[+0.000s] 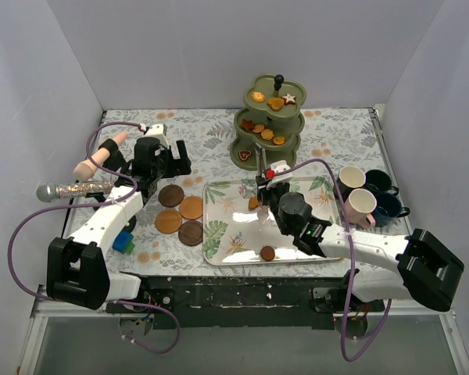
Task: Serve the afternoon tea
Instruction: Pick up the desert from the tray.
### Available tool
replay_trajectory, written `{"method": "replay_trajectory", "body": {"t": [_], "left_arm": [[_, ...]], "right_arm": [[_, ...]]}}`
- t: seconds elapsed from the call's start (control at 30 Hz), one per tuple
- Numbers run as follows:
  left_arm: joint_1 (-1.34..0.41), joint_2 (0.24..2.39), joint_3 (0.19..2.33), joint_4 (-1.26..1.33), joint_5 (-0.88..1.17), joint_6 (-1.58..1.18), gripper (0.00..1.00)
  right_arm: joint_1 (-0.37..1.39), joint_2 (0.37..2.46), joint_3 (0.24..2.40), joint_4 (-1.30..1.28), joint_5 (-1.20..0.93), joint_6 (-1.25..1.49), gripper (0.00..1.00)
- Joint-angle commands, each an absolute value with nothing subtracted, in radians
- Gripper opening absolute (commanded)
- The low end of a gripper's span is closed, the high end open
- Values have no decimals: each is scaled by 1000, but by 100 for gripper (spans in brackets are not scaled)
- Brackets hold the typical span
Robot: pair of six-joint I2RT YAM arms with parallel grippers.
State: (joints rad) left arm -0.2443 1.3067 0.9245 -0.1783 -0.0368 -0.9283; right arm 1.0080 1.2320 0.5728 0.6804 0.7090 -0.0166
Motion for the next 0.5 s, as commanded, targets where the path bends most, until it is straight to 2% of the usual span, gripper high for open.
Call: {"method": "replay_trajectory", "body": {"t": [0.0, 0.47], "left_arm": [[-242, 1287, 925, -163, -29, -928, 98], [-242, 1298, 927, -164, -40, -922, 98]], "right_arm": [[963, 1273, 603, 874, 718, -112, 45], [888, 1537, 741, 1158, 560, -373, 43]]}}
